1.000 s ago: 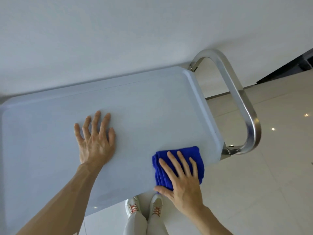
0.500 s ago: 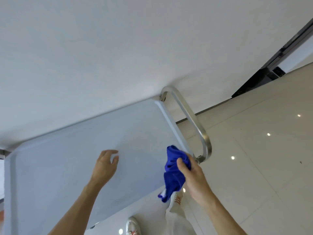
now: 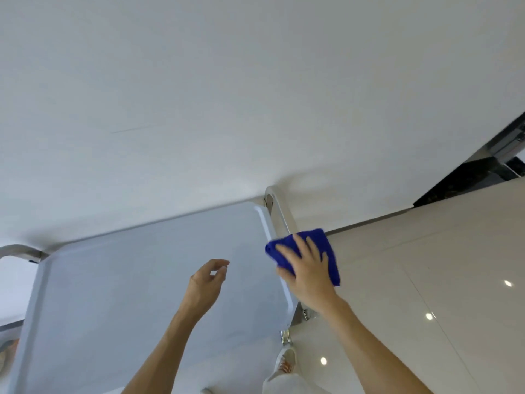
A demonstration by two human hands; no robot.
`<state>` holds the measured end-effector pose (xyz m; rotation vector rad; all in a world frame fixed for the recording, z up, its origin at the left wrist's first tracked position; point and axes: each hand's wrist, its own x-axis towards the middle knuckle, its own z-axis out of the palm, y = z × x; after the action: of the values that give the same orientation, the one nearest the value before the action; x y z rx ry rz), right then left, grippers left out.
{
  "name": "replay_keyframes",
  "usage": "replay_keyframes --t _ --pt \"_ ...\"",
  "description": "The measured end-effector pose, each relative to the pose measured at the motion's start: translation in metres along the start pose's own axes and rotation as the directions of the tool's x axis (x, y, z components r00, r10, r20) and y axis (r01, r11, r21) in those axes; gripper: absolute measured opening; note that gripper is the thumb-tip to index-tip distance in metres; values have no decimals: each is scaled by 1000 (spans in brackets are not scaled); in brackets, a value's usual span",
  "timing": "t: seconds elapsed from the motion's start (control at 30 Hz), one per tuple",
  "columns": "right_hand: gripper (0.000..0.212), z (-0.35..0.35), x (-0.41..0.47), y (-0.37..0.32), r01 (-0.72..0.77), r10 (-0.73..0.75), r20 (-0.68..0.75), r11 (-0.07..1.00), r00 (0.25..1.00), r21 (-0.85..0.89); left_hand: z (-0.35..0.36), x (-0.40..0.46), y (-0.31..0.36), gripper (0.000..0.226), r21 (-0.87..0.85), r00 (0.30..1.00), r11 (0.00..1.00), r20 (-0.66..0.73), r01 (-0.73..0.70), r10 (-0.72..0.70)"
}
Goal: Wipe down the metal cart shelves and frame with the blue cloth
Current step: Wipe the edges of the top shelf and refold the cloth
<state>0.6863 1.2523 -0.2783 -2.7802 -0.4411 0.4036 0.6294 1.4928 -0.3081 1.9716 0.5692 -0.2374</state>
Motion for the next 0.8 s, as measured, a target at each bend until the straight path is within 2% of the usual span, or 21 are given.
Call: replay_keyframes --t 0.03,0.07,0.13,0.2,0.27,0.37,0.47,0.67,0.8 --pt "59 15 2 7 19 -12 85 997 996 -72 0 -1 4 18 -2 1000 1000 -1 7 -7" --pt "62 24 3 13 49 -43 90 996 995 -70 1 -1 7 18 -5 1000 1000 -3 12 -12" --pt "57 28 7 21 66 -61 -52 993 997 97 1 -1 12 19 -13 1000 1000 -16 10 -10" --pt "55 28 14 25 8 35 -169 970 985 244 3 2 19 19 -21 1000 1000 -23 3 -4" --pt "68 30 22 25 -132 175 -113 942 978 310 8 8 26 19 -9 1000 1000 -2 -15 15" --pt "78 36 31 21 -265 277 -39 946 960 189 18 21 40 21 33 997 998 60 -59 57" --pt "71 31 53 19 -342 353 -54 929 934 141 22 31 53 20 81 989 991 107 -111 102" --pt "62 13 118 7 -301 311 -34 938 950 174 15 44 59 19 101 987 986 104 -130 120" --pt "68 13 104 9 -262 284 -79 942 956 209 16 51 63 19 115 984 984 131 -137 122"
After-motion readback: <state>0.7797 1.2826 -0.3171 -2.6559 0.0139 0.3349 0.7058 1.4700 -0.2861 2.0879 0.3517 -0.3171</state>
